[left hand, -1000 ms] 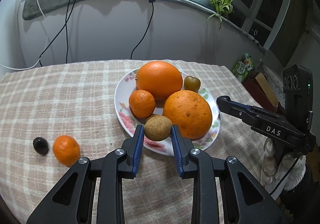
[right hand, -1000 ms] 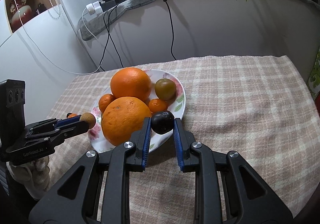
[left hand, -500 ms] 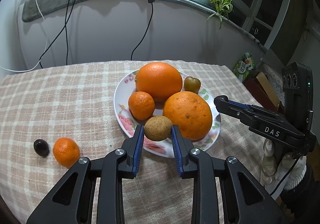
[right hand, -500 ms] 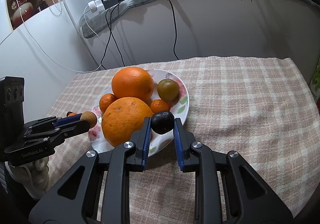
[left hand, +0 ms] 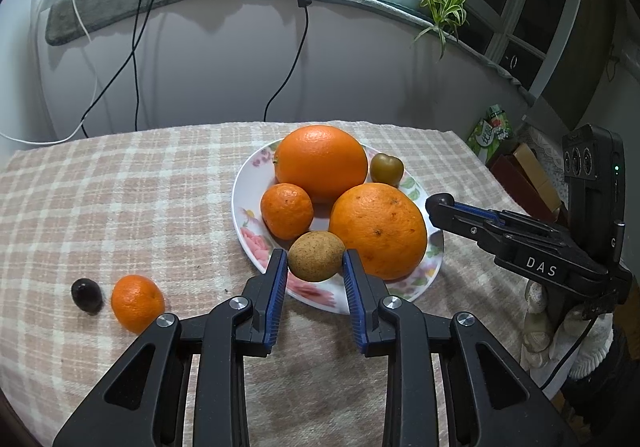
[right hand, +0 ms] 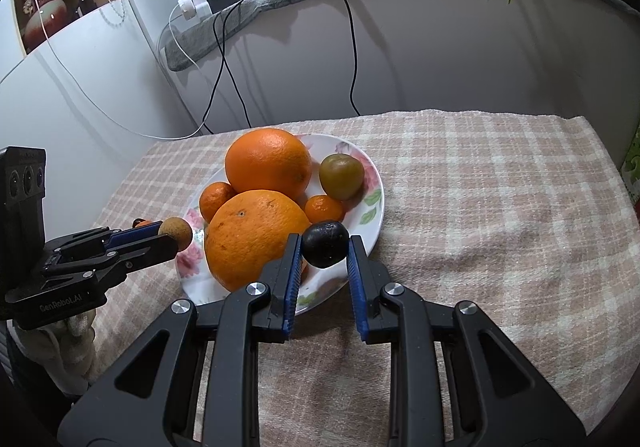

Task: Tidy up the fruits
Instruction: 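Lower the kiwi and plum onto the white plate and open both grippers, then withdraw both open grippers from the plate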

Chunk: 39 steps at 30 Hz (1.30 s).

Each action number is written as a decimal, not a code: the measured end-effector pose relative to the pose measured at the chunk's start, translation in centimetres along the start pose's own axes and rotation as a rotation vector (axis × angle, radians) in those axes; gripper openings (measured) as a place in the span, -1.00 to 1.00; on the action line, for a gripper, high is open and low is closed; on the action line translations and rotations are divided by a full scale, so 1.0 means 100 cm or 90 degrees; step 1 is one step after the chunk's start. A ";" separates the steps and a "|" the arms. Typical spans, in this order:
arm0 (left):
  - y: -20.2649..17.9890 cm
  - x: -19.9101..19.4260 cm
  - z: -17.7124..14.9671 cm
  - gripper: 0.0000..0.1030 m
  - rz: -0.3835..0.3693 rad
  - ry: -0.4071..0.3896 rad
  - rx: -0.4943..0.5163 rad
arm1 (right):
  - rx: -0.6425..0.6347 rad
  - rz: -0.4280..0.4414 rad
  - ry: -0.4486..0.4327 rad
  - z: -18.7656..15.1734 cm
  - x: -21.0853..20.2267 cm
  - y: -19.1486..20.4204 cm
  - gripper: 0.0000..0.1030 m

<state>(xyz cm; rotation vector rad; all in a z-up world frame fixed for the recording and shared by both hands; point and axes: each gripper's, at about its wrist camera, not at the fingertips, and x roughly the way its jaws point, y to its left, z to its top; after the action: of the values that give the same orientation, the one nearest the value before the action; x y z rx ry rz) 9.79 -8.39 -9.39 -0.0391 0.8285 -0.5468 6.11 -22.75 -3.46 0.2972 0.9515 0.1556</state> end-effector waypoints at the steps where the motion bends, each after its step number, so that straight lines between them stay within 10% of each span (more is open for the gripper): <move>1: 0.000 0.000 0.000 -0.47 0.000 0.000 0.000 | -0.002 -0.001 0.001 0.000 0.000 0.000 -0.54; 11: 0.000 -0.002 0.000 -0.29 0.001 -0.002 0.000 | -0.006 0.002 0.005 0.000 0.000 0.001 -0.51; 15: 0.000 -0.003 0.000 -0.19 0.002 -0.006 0.002 | -0.007 0.001 -0.004 0.000 -0.002 0.003 0.10; 24: -0.001 -0.006 -0.001 0.34 0.009 -0.016 0.004 | -0.025 0.005 -0.024 0.001 -0.011 0.009 0.51; 39: 0.002 -0.014 -0.001 0.46 0.025 -0.023 0.000 | -0.039 0.010 -0.031 0.006 -0.016 0.018 0.68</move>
<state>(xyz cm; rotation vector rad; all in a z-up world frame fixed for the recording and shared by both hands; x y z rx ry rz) 9.11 -7.51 -8.54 -0.0327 0.7917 -0.5082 5.67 -21.57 -1.31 0.2505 0.8947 0.1907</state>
